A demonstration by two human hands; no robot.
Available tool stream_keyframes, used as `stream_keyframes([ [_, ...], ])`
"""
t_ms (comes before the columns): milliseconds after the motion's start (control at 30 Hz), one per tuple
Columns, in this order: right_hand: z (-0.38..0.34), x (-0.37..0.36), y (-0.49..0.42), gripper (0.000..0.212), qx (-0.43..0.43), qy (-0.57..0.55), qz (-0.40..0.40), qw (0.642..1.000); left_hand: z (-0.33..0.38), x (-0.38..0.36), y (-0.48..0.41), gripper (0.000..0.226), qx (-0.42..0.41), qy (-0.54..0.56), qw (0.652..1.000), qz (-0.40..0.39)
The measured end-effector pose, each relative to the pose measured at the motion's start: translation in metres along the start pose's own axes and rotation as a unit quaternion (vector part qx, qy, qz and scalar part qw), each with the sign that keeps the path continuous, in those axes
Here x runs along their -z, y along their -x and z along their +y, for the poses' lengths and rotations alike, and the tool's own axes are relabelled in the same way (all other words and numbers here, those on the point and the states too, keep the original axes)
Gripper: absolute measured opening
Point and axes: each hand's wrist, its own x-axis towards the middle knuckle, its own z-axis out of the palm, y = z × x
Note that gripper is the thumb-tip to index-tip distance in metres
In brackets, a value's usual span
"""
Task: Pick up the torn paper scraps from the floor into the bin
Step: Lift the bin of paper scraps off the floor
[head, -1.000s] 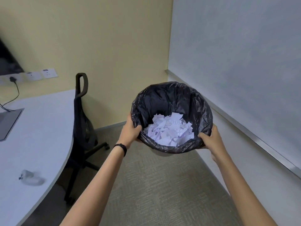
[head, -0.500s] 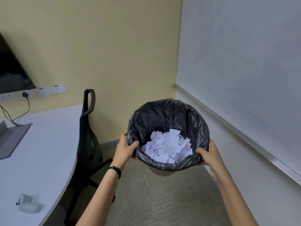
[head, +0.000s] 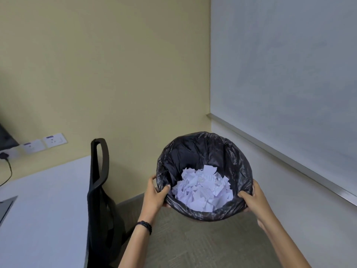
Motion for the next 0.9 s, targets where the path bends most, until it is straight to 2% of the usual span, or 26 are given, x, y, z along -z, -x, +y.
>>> stream_keyframes([
  [333,-0.015,-0.012,-0.103,0.057,-0.028,0.027,0.028,0.999,-0.009,-0.036,-0.126,0.039,0.034,-0.009,0.999,-0.041],
  [567,-0.016,0.006,-0.207,0.059,-0.083,0.000,-0.032,0.996,-0.014,-0.091,-0.213,0.042,0.035,-0.027,0.999,-0.029],
  [900,-0.037,0.036,-0.340,0.058,-0.108,-0.014,-0.063,0.992,0.001,-0.170,-0.315,0.041,0.049,-0.044,0.998,-0.001],
])
